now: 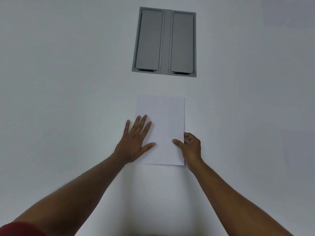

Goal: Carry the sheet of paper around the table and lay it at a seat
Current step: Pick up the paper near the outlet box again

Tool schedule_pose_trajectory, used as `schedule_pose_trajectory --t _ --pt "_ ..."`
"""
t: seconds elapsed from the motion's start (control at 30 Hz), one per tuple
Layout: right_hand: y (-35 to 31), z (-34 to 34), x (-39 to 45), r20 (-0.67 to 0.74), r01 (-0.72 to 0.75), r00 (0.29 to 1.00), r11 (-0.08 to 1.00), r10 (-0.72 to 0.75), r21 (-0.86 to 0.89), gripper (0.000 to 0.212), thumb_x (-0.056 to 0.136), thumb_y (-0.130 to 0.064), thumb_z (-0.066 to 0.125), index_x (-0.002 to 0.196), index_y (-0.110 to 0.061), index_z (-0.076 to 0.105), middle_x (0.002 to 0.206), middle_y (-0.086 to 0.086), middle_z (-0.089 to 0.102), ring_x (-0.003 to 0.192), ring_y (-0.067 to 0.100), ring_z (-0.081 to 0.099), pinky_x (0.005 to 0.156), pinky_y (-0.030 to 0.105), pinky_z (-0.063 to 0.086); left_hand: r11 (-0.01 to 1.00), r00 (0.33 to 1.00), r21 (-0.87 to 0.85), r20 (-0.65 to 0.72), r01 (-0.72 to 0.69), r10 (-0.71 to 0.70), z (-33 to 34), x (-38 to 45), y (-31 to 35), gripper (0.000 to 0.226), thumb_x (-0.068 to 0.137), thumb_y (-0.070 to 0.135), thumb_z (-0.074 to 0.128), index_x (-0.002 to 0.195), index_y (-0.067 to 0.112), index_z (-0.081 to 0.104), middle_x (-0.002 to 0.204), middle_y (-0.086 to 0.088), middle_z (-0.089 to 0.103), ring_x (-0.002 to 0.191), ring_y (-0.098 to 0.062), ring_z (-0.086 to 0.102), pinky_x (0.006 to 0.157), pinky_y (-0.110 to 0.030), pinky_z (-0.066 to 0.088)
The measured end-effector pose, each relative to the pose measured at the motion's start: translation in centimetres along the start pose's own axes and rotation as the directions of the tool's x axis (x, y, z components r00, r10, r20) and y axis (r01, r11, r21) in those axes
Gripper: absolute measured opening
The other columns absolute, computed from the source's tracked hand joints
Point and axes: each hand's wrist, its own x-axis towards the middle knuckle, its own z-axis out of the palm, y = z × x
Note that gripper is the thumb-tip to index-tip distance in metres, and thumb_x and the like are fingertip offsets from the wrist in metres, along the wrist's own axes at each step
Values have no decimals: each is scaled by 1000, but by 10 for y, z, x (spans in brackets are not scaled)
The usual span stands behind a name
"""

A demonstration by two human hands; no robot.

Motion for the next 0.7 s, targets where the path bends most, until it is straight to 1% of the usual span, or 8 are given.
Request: schedule_pose_trajectory --t 0.07,0.13,0.2,0.3,0.37,0.43,0.57,0.7 --pt "-8 -5 -3 20 -8 1000 999 7 51 30 83 -3 88 109 -12 75 104 2 85 96 21 82 95 41 65 927 952 -282 -108 249 -288 -9 0 13 83 108 64 45 173 15 24 182 -8 14 169 -25 11 136 -49 11" --pt "-17 -12 -10 50 -1 999 995 -4 104 31 85 0 86 113 -7 73 105 6 85 99 27 81 84 32 67 669 798 -594 -73 447 -598 -29 5 22 76 106 52 64 166 14 39 172 -9 39 159 -25 38 132 -44 29" --pt "-26 -20 -20 87 14 996 990 -27 140 32 87 0 84 115 -6 72 104 7 85 100 29 81 76 26 65 414 661 -742 53 528 -748 -53 11 26 69 100 47 75 158 17 52 152 -3 61 134 -21 61 115 -40 48" --pt "-36 -30 -35 128 56 989 986 -77 158 32 88 0 83 117 -7 72 105 8 85 100 29 81 85 33 64 240 621 -766 252 597 -742 -85 19 20 67 89 64 79 140 22 71 127 2 77 115 -21 72 103 -38 55" --pt "-46 -34 -47 152 86 982 983 -111 160 35 88 -2 84 120 -8 71 106 8 84 101 30 81 94 39 63 56 644 -811 419 583 -640 -104 23 13 64 83 69 82 125 20 80 117 -1 83 115 -28 77 109 -49 58" --pt "-56 -39 -62 183 125 971 980 -153 158 36 88 -2 84 120 -9 69 105 8 85 100 30 81 92 39 64 -123 699 -825 538 552 -470 -124 22 14 59 90 59 82 129 15 78 122 -5 82 118 -28 77 113 -50 55" --pt "-71 -47 -93 242 206 941 967 -238 150 32 89 -2 83 117 -13 71 102 5 85 93 26 82 79 30 65 -223 766 -883 469 412 -441 -159 15 22 50 96 35 82 136 6 73 130 -13 79 122 -32 75 115 -51 53" --pt "-74 -42 -117 273 256 918 955 -289 150 33 89 -7 84 119 -13 72 104 6 85 96 28 82 91 44 65 -111 760 -957 282 269 -585 -199 -12 28 38 95 23 84 127 2 77 121 -14 81 116 -36 77 110 -52 57"
